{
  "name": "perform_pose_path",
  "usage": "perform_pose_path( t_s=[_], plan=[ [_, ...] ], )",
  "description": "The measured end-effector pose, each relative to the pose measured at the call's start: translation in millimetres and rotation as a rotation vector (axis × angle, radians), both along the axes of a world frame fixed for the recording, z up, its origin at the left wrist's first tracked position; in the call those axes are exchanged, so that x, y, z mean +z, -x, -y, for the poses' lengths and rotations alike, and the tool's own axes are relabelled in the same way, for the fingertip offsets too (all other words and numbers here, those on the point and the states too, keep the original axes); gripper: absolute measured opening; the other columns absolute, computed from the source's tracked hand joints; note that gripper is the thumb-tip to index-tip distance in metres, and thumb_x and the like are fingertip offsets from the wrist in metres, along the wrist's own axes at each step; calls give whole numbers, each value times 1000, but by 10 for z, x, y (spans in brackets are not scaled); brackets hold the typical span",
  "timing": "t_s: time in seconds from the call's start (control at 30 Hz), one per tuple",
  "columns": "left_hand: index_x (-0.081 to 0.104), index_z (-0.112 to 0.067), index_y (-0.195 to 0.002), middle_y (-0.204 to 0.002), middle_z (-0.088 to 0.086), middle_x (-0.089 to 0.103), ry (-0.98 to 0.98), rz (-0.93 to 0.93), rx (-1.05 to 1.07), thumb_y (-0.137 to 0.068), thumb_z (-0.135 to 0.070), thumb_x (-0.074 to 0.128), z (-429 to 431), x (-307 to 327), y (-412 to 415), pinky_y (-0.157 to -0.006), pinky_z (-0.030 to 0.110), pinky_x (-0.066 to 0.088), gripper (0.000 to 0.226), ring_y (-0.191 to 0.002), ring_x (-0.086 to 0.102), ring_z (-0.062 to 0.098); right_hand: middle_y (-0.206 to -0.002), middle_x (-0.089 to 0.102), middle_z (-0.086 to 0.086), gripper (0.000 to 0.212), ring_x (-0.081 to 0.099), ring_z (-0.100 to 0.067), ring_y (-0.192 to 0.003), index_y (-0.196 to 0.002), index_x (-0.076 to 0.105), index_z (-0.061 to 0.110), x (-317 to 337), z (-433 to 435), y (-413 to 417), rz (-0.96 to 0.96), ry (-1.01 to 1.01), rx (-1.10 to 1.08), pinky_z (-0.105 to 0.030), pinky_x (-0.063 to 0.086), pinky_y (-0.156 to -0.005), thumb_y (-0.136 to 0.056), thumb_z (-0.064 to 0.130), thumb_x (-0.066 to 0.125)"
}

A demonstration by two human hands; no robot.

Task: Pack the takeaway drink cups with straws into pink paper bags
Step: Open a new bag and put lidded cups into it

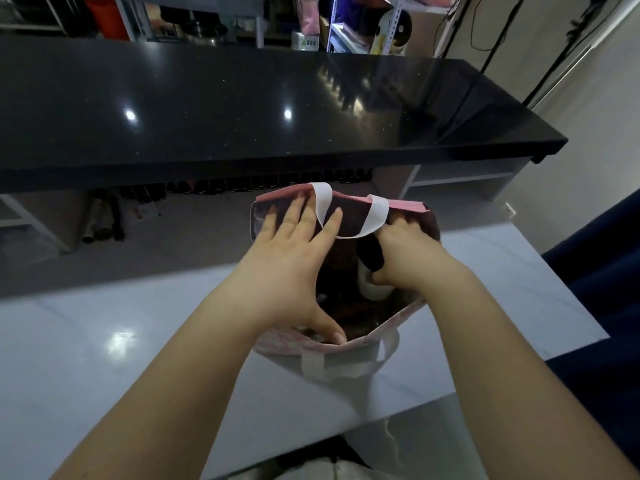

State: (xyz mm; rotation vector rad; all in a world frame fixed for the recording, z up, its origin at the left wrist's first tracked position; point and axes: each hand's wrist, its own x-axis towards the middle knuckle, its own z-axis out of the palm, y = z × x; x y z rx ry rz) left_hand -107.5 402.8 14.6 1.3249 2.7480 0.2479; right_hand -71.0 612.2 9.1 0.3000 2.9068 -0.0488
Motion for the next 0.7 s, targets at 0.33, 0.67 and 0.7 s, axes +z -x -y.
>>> perform_pose_path(
  t_s=[0.33, 0.67, 0.7],
  plan=[
    [-25, -26, -150, -161, 2, -21, -48, -20, 88, -44, -88, 60, -119, -18, -53, -118, 45, -13, 149, -145, -27, 20, -149, 22, -15, 92, 33, -35, -127, -153, 10, 23, -425, 14, 56, -93, -7, 182, -44, 45, -95, -83, 47, 65],
    [-24, -28, -150, -161, 4, -24, -59, -19, 150, -41, -92, 52, -117, -68, -107, -117, 44, -16, 147, -144, -31, 20, -144, 28, -9, 97, 35, -31, -127, -149, 17, 22, -539, 23, -158, 19, -87, 274, -42, 34, -103, -76, 69, 58],
    [-25, -29, -149, -160, 4, -25, -57, -21, 157, -41, -92, 51, -113, -74, -110, -117, 43, -17, 147, -143, -32, 20, -150, 23, -9, 95, 30, -31, -132, -152, 10, 25, -556, 19, -152, 50, -110, 285, -44, 29, -108, -80, 72, 50]
  ],
)
